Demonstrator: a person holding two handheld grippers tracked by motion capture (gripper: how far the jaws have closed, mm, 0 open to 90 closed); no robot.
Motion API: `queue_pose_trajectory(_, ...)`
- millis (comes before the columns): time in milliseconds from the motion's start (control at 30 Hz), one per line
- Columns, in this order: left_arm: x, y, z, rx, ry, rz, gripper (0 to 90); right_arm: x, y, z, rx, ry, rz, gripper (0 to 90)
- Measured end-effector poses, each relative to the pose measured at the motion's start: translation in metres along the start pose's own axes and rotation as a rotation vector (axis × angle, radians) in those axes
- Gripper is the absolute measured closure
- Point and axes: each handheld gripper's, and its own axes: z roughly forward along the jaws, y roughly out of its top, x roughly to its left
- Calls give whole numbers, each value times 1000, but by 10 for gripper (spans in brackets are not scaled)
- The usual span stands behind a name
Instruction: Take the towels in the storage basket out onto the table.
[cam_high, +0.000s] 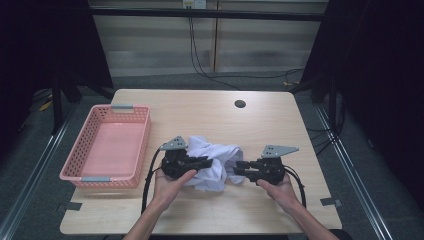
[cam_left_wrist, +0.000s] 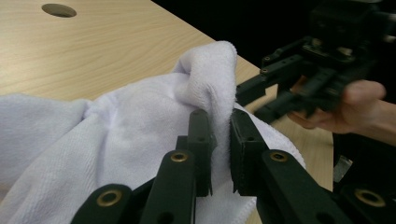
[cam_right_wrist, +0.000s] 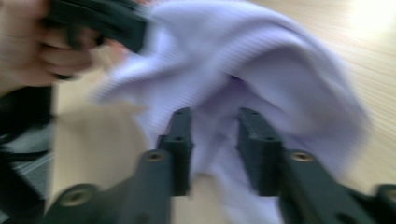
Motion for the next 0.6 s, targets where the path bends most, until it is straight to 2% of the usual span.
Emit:
queue_pose_trajectory(33,0,0,2,-4,-11,-7,804,6,1,3,-3,3,-16,560)
queue_pose_trajectory(67,1,0,3,-7,-11,-12,804,10,3,7,11,8,-30,526)
queue_pose_trajectory(100,2,0,3,-12,-27,-22,804,13,4,18,38,26,-38,490)
queue_pose_trajectory(133,2,0,3,-12,-27,-22,804,13,4,23,39,11,-32,444)
queue_pose_trajectory(167,2,0,3,-14,-33,-29,804,13,4,23,39,11,-32,444)
queue_pose_trajectory(200,1,0,3,-13,-37,-29,800,13,5,34,53,16,-31,442)
queue_pose_trajectory(233,1,0,3,-15,-43,-27,792,15,6,39,62,-3,-47,461)
queue_pose_trajectory(267,1,0,3,-13,-45,-26,780,16,7,41,51,0,-51,558)
queue_pose_trajectory(300,1,0,3,-13,-45,-26,778,16,7,41,51,0,-51,558)
queue_pose_trajectory(333,1,0,1,-22,-32,-24,778,15,8,42,31,24,-41,743)
queue_pose_trajectory(400,3,2,-6,-48,-33,-28,798,14,12,34,10,-10,-37,843)
queue_pose_trajectory(433,3,2,-6,-48,-33,-28,804,14,12,34,10,-10,-37,843)
queue_pose_trajectory(467,4,2,-8,-61,-34,-32,804,13,15,29,0,-34,-36,847)
queue_pose_trajectory(500,5,4,-13,-96,-43,-48,829,11,17,23,-12,-55,-27,849)
queue_pose_trajectory(533,7,8,-23,-121,-34,-50,835,3,19,10,-22,-102,-15,850)
queue_pose_trajectory(567,7,8,-23,-121,-34,-50,864,-2,20,3,-29,-116,-6,850)
queue_pose_trajectory(600,5,14,-33,-119,26,-5,868,-8,20,-4,-39,-122,5,850)
